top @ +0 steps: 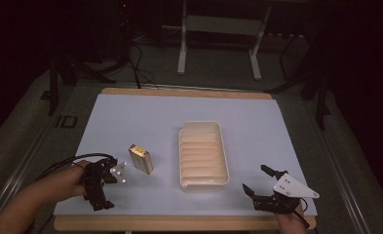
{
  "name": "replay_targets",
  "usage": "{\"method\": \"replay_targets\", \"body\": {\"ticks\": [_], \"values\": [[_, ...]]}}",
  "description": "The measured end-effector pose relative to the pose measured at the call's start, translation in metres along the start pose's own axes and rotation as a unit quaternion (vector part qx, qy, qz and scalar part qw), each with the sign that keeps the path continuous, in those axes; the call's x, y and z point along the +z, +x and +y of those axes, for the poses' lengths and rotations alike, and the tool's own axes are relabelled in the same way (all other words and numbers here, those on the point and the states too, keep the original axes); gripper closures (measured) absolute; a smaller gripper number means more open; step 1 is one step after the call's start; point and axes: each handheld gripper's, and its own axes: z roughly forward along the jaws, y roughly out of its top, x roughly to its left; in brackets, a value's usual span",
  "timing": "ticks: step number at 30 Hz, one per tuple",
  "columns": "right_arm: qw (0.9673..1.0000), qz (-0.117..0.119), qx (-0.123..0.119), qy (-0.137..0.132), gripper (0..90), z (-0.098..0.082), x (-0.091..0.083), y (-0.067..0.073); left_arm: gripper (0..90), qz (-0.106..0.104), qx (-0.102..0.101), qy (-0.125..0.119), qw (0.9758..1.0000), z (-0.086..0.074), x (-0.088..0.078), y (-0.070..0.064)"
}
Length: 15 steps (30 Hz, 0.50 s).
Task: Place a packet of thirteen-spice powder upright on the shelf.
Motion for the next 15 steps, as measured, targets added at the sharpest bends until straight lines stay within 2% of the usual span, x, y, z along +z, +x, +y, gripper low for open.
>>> {"method": "replay_targets", "body": {"ticks": [3, 6, 9, 15], "values": [[1.0, 0.0, 0.0, 0.0, 14.2, 0.0, 0.0, 0.0, 10.3, -0.001, 0.01, 0.012, 0.9999, 0.004, -0.006, 0.0], [1.0, -0.001, -0.002, 0.0, 14.2, 0.0, 0.0, 0.0, 10.4, 0.002, 0.019, 0.012, 0.9998, 0.008, -0.013, -0.001], [1.0, -0.001, -0.002, 0.0, 14.2, 0.0, 0.0, 0.0, 11.2, -0.005, 0.028, 0.011, 0.9995, 0.012, -0.02, -0.003], [1.0, 0.0, -0.002, 0.0, 14.2, 0.0, 0.0, 0.0, 11.8, -0.014, 0.035, 0.02, 0.9991, 0.022, -0.031, -0.006]]}}
